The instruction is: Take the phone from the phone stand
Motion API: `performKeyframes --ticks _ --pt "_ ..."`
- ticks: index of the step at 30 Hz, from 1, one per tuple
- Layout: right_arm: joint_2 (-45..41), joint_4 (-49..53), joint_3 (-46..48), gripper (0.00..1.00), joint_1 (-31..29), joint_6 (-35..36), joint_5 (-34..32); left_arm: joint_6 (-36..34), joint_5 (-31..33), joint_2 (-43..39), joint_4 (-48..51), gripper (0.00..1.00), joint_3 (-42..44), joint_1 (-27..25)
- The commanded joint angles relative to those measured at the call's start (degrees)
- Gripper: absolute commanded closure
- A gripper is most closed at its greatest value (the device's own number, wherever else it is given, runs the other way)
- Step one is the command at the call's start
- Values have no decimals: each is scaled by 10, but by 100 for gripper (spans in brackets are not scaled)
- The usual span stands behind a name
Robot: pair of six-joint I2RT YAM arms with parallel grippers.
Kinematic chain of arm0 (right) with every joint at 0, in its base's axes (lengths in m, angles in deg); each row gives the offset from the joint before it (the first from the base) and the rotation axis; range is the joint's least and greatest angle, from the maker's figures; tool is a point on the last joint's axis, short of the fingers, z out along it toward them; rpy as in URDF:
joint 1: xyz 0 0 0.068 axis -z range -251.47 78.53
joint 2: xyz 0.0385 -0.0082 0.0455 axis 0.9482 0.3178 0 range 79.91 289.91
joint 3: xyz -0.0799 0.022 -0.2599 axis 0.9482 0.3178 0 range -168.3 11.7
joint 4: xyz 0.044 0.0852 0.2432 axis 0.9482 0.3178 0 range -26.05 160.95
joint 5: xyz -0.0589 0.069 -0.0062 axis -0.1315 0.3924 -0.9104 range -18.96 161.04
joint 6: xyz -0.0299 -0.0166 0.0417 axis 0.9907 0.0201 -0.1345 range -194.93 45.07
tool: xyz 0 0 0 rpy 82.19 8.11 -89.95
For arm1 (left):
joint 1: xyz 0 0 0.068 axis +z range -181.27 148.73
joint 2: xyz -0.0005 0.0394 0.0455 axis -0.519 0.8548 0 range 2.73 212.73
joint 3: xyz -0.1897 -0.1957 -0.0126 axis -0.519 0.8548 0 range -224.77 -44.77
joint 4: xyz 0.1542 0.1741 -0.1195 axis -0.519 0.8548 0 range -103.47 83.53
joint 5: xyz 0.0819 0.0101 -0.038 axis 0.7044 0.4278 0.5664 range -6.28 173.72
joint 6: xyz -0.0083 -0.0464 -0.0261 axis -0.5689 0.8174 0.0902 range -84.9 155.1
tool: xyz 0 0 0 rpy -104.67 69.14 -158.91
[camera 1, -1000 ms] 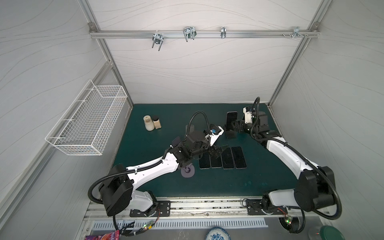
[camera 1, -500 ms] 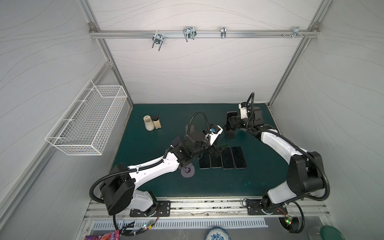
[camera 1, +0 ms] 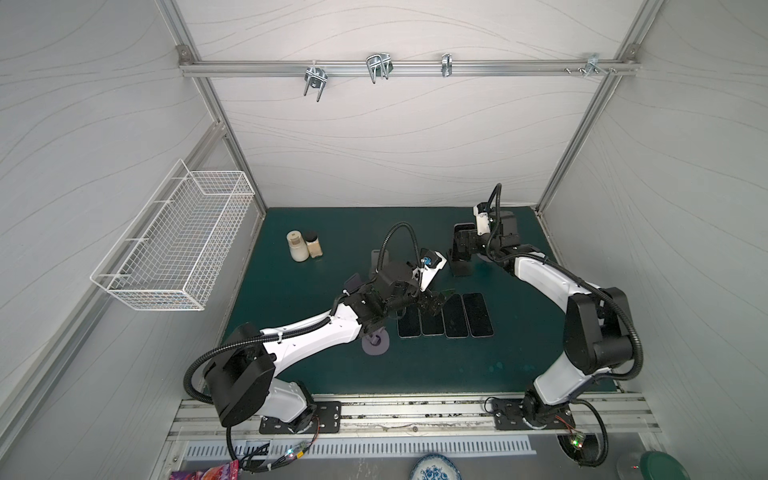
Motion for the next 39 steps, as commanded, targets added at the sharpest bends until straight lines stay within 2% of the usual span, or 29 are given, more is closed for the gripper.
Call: performKeyframes --ticks 1,15,39 --pt "18 -17 -20 4 -5 18 -4 -17 7 7 -12 6 -10 2" --pt "50 -31 -33 1 -12 44 -32 -19 -4 15 13 6 -25 2" --pt "81 -47 -51 1 -16 43 -58 -43 8 12 32 6 -29 2"
